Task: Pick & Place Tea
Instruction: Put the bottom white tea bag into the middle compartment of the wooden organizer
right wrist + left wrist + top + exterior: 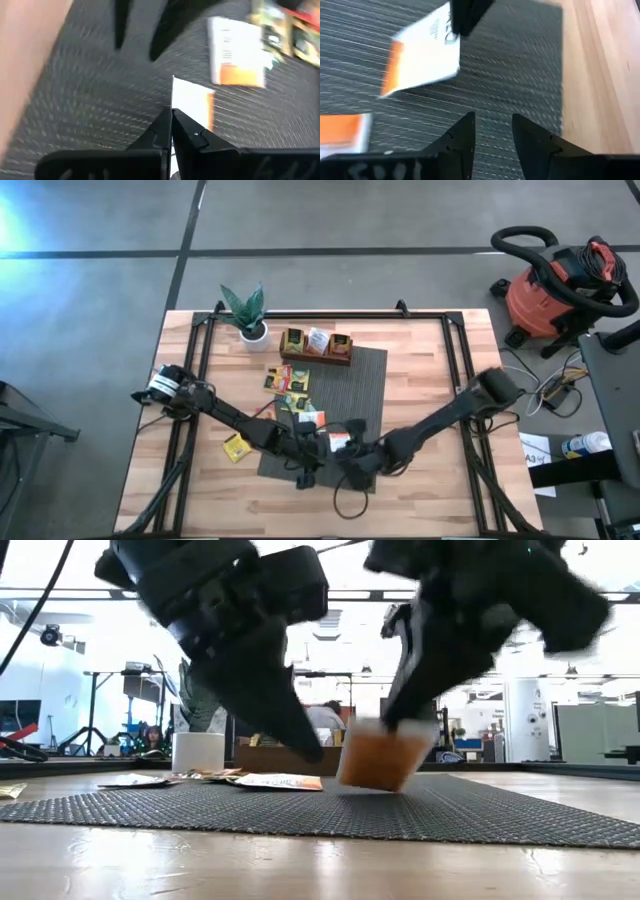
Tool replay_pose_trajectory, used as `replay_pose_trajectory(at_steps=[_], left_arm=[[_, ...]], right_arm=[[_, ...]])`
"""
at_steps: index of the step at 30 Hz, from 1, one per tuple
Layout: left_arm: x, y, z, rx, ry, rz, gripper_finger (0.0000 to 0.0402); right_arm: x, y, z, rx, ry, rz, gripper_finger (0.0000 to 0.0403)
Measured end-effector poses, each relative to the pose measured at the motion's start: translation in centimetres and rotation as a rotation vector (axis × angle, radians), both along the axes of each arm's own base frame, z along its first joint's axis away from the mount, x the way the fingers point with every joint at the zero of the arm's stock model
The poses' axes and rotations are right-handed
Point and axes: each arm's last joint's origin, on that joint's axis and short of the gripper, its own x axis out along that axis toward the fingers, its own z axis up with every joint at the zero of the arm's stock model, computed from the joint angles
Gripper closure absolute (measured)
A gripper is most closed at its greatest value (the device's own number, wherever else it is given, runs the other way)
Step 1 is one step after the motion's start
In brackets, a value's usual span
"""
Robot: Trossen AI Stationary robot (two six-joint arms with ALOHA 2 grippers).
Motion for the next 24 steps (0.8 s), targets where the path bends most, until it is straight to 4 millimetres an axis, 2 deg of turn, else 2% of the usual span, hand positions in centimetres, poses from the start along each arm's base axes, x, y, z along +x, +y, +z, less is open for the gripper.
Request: replay_pose_trajectory(at_steps=[4, 7, 10, 13, 15, 19, 24], left_arm=[[-0.9, 0.3, 2.6, 0.064, -0.083, 0.156, 0.0279], [-2.3, 0.2, 5.1, 0.196, -0.179, 0.291, 0.0279], [-3.8, -0.1, 7.4, 0.325, -0.28, 0.407, 0.0279], [-4.6, -0.4, 8.7, 0.394, -0.338, 0.432, 0.0278], [-4.6, -0.6, 8.9, 0.403, -0.35, 0.423, 0.0278], [-4.1, -0.7, 8.2, 0.417, -0.374, 0.49, 0.0278], [-3.7, -0.5, 8.1, 0.4, -0.423, 0.591, 0.0277]], right_arm=[[-1.5, -2.5, 3.7, 0.155, -0.191, -0.326, 0.0394], [-3.3, -5.1, 6.0, 0.385, -0.383, -0.662, 0.0394], [-5.2, -7.1, 7.1, 0.609, -0.59, -0.927, 0.0394], [-6.4, -8.6, 7.5, 0.749, -0.826, -1.103, 0.0394], [-6.7, -9.5, 7.5, 0.815, -0.949, -1.172, 0.0394], [-5.8, -10.5, 7.9, 0.902, -1.091, -1.19, 0.0394], [-3.7, -10.5, 8.9, 0.933, -1.136, -1.186, 0.0394]])
